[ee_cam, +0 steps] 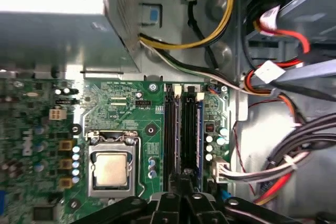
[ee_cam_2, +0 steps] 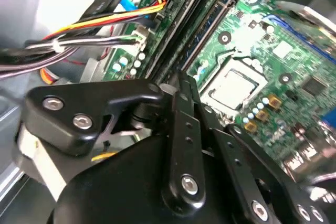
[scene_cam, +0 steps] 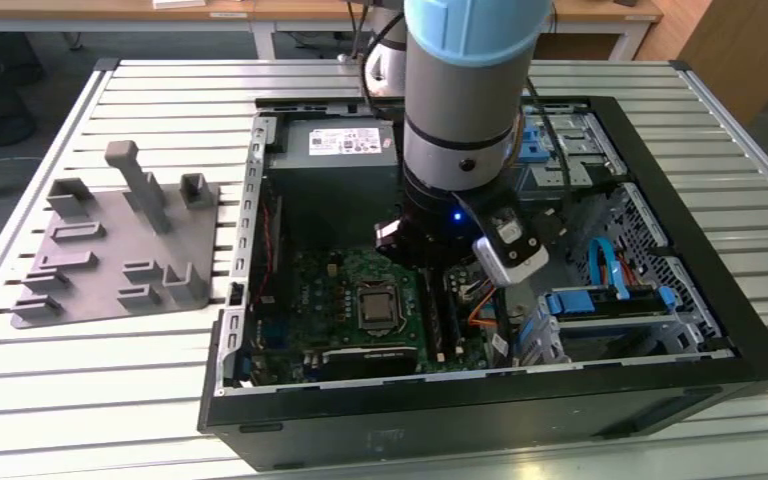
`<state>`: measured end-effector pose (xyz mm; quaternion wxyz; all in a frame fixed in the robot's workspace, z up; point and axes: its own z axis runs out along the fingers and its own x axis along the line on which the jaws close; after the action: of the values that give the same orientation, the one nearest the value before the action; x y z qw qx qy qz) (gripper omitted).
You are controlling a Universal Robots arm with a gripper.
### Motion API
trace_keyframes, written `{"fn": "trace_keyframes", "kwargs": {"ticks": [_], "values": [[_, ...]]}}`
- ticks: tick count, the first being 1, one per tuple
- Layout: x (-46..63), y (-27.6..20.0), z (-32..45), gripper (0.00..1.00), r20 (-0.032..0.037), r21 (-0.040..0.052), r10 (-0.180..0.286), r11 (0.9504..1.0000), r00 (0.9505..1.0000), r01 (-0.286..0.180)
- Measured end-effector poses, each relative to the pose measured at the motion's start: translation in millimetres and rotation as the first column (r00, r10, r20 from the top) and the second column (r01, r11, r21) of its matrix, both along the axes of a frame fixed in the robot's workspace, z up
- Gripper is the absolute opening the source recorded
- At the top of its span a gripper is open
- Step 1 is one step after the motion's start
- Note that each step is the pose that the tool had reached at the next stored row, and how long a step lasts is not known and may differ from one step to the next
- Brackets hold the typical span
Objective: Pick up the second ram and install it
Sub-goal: 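Insert the second ram into the second slot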
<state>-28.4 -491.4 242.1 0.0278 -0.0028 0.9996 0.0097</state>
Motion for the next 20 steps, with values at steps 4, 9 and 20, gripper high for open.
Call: {"fn": "trace_keyframes", "kwargs": {"ticks": [4, 9, 20], "values": [[-0.2, 1.0, 18.0, 0.1, 0.0001, -0.002, 0.0, 1.0, 1.0, 0.0], [-0.2, 1.1, 22.4, 0.1, 0.0001, -0.002, 0.0, 1.0, 1.0, 0.0], [-0.2, 1.0, 22.5, 0.1, 0.0001, -0.0022, 0.0, 1.0, 1.0, 0.0]]}}
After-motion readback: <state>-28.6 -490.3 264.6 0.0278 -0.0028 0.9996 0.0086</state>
